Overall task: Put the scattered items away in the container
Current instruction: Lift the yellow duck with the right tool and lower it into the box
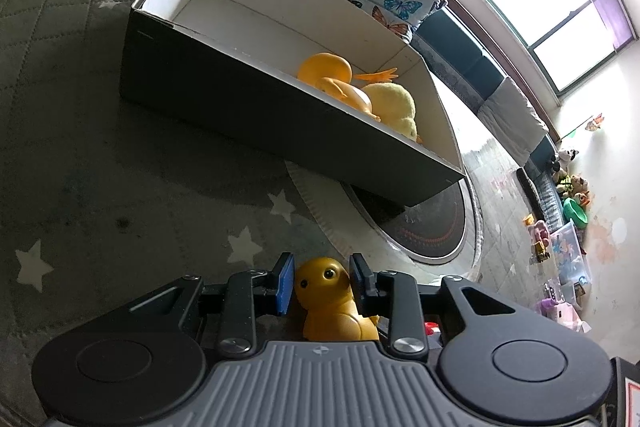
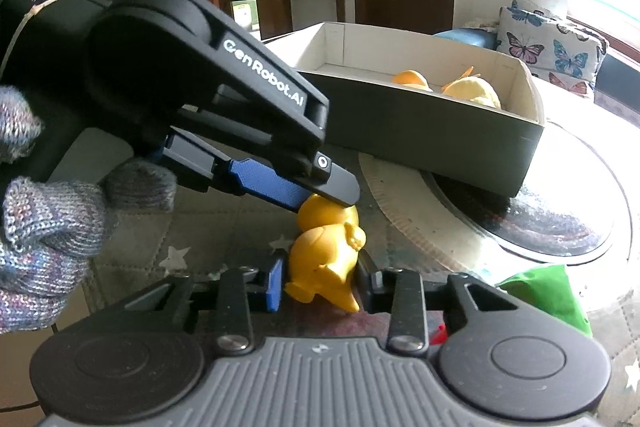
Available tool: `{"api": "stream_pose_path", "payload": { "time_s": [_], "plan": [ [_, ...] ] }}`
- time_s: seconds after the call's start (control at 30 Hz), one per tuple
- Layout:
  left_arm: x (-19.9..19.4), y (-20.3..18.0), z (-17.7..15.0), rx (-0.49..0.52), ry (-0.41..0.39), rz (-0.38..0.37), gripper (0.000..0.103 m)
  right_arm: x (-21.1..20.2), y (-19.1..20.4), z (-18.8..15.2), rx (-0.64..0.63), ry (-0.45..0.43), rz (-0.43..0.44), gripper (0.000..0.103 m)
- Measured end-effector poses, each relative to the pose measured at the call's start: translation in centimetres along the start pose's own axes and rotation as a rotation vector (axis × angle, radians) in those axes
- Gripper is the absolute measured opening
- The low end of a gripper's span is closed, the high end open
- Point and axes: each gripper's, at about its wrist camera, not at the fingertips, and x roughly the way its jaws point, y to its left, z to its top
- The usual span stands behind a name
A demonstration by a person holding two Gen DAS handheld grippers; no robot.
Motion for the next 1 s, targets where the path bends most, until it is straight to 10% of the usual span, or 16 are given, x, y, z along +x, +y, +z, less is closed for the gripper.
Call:
{"api": "stream_pose_path", "payload": {
  "time_s": [0.47,1.0],
  "plan": [
    [-3.0,-1.2,1.3,0.037,-0.093,-0.032,0.032,-2.0,0.2,2.2,-0.042,-0.071,-0.005,0.034],
    [-3.6,-2.1,10.8,0.051,-0.218,-0.014,0.032,1.3,-2.1,12.1,-0.088,-0.133,0.009,0.034]
  ]
}}
